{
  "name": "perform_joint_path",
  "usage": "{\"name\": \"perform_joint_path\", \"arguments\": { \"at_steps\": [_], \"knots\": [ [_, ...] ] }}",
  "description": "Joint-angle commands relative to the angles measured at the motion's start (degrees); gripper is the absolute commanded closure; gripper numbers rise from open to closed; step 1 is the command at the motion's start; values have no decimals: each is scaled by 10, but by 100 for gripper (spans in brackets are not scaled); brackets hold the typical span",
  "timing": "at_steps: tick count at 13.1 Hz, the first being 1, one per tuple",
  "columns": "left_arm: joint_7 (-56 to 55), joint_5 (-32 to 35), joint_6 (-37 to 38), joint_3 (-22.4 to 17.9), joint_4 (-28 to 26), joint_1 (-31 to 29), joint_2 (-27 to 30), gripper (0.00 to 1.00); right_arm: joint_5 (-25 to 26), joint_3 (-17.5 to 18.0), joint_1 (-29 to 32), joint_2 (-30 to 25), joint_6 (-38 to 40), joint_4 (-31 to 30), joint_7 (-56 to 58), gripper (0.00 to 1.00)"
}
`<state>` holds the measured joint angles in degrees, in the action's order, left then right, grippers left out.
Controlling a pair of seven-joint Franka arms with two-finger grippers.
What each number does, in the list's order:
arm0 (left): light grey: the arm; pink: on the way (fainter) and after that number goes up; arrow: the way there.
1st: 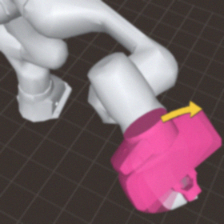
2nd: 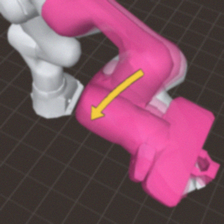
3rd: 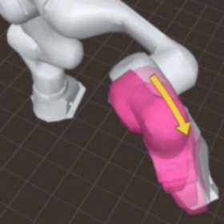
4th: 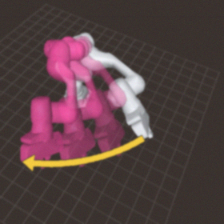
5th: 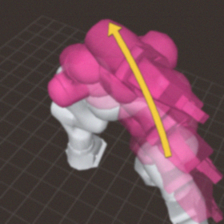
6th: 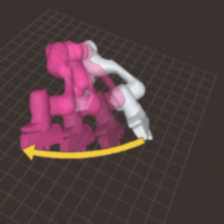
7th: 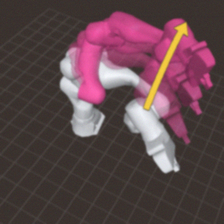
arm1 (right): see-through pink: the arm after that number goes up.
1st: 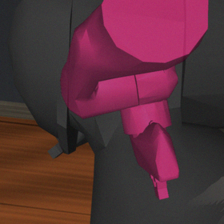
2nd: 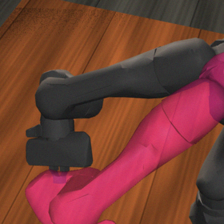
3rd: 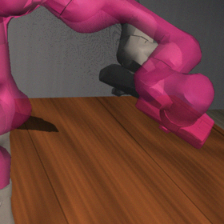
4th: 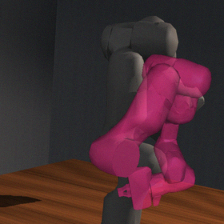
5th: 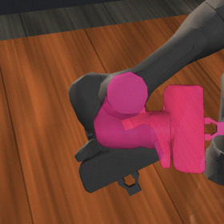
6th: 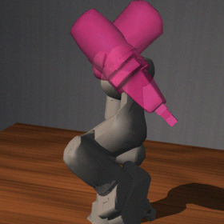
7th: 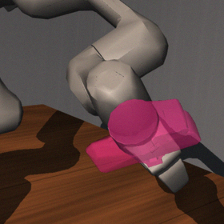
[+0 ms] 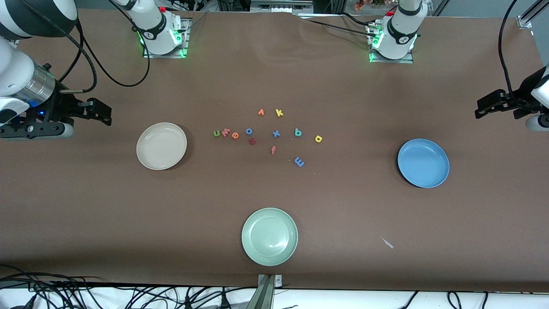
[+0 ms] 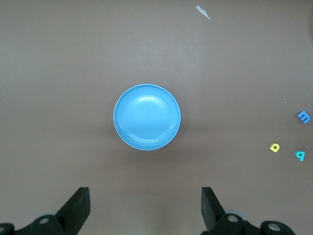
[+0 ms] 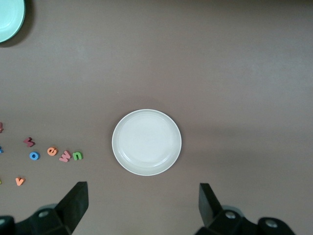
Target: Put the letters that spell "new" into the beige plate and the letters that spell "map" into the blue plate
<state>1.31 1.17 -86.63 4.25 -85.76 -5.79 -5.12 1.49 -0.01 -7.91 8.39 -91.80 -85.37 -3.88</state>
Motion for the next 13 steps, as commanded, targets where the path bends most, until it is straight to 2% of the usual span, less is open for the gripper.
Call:
{"name": "perform_joint_path", "arguments": {
  "at_steps": [1, 13],
  "knots": [
    [-3, 11, 1, 1, -13, 3, 13, 0, 0, 1, -2, 0, 3, 10, -6, 0],
    [-3, 11, 1, 1, -13, 3, 11, 0, -1, 2, -3, 3, -7, 10, -5, 0]
  ]
}}
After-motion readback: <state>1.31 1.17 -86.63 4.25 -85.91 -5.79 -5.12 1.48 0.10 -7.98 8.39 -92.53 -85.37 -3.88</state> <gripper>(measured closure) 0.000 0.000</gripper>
